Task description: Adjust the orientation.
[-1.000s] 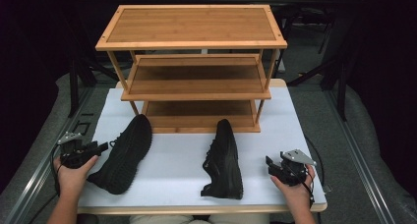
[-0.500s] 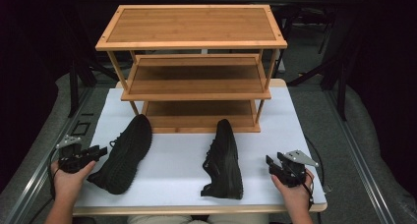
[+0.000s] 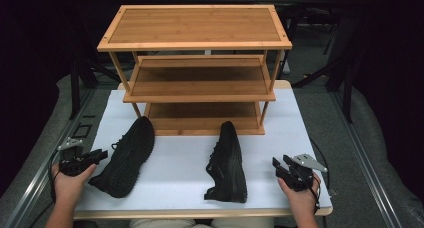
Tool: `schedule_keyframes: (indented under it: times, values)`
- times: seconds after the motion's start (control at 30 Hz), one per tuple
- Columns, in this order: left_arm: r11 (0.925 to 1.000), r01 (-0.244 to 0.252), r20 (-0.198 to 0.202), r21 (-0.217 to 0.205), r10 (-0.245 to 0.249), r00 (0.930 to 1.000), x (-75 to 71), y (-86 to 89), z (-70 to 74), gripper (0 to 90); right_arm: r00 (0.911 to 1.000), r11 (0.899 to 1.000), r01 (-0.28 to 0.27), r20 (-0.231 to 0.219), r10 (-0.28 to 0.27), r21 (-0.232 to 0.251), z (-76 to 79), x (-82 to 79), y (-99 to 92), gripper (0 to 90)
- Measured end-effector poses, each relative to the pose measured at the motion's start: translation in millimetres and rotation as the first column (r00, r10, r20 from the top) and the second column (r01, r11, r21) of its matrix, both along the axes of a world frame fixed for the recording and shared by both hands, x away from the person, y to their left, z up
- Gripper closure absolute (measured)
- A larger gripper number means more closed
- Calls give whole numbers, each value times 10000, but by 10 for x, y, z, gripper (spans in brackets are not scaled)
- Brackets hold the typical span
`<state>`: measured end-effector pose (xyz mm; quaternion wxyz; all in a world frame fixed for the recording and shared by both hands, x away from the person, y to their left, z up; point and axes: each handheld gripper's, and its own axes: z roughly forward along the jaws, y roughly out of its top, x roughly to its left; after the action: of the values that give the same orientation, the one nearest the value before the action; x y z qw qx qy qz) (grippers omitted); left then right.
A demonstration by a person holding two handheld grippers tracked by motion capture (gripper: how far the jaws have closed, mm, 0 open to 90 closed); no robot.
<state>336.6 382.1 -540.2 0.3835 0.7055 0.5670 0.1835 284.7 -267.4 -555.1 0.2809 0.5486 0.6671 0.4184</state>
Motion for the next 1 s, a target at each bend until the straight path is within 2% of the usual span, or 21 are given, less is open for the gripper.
schedule_keyframes:
  times: [0.17, 0.2, 0.3, 0.33, 0.43, 0.47, 0.5, 0.57, 0.63, 0.67, 0.7, 0.83, 0.9, 0.93, 0.97, 1.0]
  values:
    - [9996, 171, -70, -243, -173, 9998, -1, 19, 5, 749, 9997, 10000, -11, -244, 12, 58, -16, 12, -3, 537]
    - [9995, 214, -86, -228, -216, 9997, -5, 17, 11, 758, 9999, 9998, 1, -125, 1, 178, -29, 23, -5, 536]
    - [9992, 344, -89, -182, -346, 9994, -60, 16, 47, 775, 9993, 9998, 37, -371, -29, 200, -30, 21, -20, 533]
    - [9986, 427, -42, -316, -428, 9991, -90, 23, 60, 781, 9997, 9996, 82, -242, -76, 257, -38, 22, -20, 533]
    - [9976, 607, -11, -323, -608, 9981, -155, 26, 72, 825, 9998, 9994, 121, -184, -115, 322, -31, 7, -23, 531]
    - [9973, 729, -65, -60, -729, 9973, -211, 21, 82, 825, 9998, 9995, 101, -157, -96, 304, -29, 4, -25, 530]
    - [9964, 851, -179, -5, -851, 9962, -240, 23, 91, 844, 9998, 9995, 96, -155, -91, 316, -28, 3, -25, 530]
    - [9936, 1124, -278, -137, -1127, 9932, -283, 28, 108, 870, 9995, 9995, 37, -321, -27, 321, -30, 15, -21, 528]
    - [9926, 1196, -333, -225, -1203, 9922, -287, 29, 115, 872, 9994, 9994, -1, -358, 14, 358, -35, 23, -10, 527]
    - [9891, 1404, -326, -448, -1419, 9893, -283, 24, 127, 874, 9991, 9995, -58, -421, 71, 311, -31, 22, -5, 526]
    - [9873, 1507, -410, -495, -1528, 9874, -280, 21, 134, 880, 9991, 9995, -71, -417, 83, 295, -32, 20, -1, 526]
    - [9841, 1766, -480, -217, -1774, 9830, -276, -23, 141, 889, 9993, 9993, -45, -379, 58, 359, -42, 27, -5, 526]
    - [9833, 1812, -455, -196, -1819, 9823, -274, -33, 139, 889, 9989, 9994, 6, -462, 10, 337, -41, 26, -12, 527]
    - [9827, 1839, -416, -221, -1847, 9819, -272, -40, 135, 889, 9994, 9990, -3, -339, 18, 451, -54, 36, -19, 528]
    - [9820, 1882, -433, -180, -1888, 9811, -272, -42, 136, 888, 9989, 9991, 27, -467, -7, 431, -49, 31, -29, 528]
    - [9797, 1992, -394, -218, -1999, 9790, -271, -52, 133, 885, 9994, 9984, 60, -336, -41, 569, -57, 36, -36, 528]
